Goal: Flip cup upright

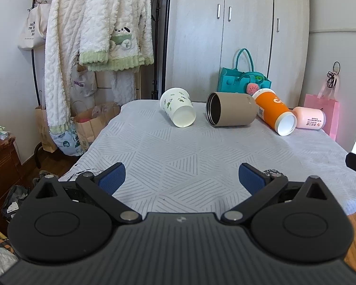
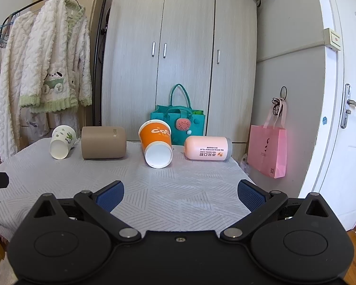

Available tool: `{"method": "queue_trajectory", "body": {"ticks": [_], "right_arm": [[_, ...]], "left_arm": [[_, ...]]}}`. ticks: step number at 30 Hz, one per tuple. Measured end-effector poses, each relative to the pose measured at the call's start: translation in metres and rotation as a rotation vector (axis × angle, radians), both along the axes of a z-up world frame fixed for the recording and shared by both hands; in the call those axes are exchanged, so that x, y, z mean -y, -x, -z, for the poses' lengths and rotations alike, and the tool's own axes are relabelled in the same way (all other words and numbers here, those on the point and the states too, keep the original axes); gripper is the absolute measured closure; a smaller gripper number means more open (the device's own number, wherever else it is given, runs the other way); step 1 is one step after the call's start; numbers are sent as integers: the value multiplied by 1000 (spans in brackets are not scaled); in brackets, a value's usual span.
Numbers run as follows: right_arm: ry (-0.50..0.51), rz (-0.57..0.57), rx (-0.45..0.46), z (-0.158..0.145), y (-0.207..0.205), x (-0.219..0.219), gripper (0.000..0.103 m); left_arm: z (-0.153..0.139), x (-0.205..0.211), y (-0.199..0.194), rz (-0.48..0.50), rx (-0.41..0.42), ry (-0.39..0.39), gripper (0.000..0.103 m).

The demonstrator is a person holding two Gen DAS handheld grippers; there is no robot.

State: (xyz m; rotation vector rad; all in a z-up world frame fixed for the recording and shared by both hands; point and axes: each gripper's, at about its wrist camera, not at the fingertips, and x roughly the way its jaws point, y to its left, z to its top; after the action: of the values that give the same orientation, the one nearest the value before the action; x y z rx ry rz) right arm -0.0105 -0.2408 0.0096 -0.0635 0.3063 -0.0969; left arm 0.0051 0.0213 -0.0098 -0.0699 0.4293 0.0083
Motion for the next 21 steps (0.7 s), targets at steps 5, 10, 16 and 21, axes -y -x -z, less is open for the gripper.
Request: {"method": "queue_trajectory", "body": {"ticks": [5,10,16,21], "right_arm": [[-2,3,-1,-1,1,1,0],[-4,3,-1,-1,1,1,0],[-6,0,-6,-1,0,2,0],[-5,0,-17,0,-4,2,0]], "left_arm": [[0,-1,1,-4,-1,-2,0],[0,0,4,1,6,-10,0],[0,2,6,5,6,-23,0],[1,4,5,5,-6,-24,0]]}}
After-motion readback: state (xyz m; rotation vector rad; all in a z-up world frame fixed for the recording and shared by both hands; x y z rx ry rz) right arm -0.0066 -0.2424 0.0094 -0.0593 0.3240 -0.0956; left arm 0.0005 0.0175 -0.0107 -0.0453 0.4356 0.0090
